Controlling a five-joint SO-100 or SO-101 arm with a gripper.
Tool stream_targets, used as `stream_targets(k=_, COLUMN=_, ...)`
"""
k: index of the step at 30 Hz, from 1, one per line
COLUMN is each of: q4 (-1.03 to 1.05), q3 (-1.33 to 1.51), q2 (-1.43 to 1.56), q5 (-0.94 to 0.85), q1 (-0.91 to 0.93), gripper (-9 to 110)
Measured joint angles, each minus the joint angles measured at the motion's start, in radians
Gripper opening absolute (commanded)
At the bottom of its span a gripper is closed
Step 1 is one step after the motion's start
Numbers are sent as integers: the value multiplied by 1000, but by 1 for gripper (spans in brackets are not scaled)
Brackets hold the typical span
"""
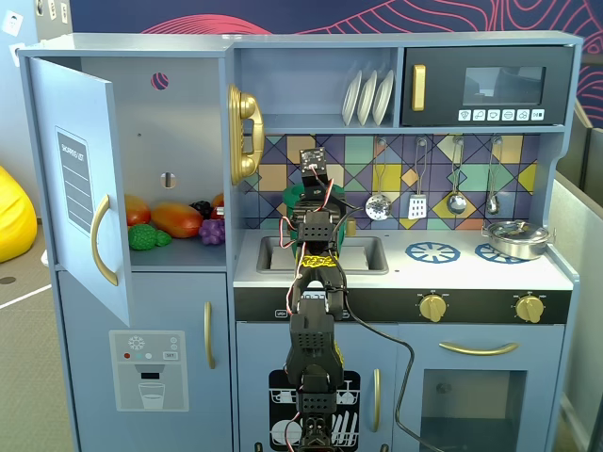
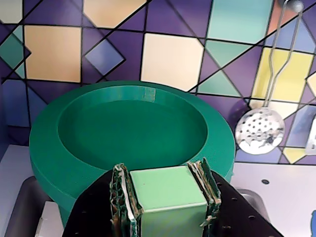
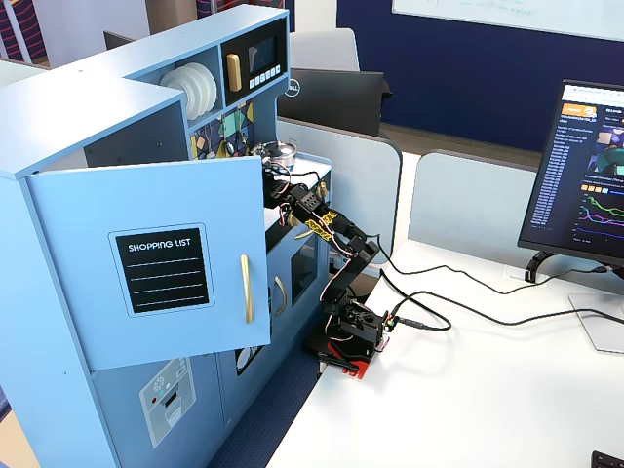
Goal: Pick up the lid from the counter and put it on the green recipient
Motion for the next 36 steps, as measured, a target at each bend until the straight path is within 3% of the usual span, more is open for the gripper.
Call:
stream_targets(k=11, q4=-2, q3=0, q2=-17, q5=-15, q1=6, gripper=13)
stream_targets(k=21, q4=-44, q3=0, q2=-20, q5=17, q1=32, gripper=33)
stream_targets(k=36, q4=-66, q3=-44, q2=-11, q5=80, q1=80, gripper=41)
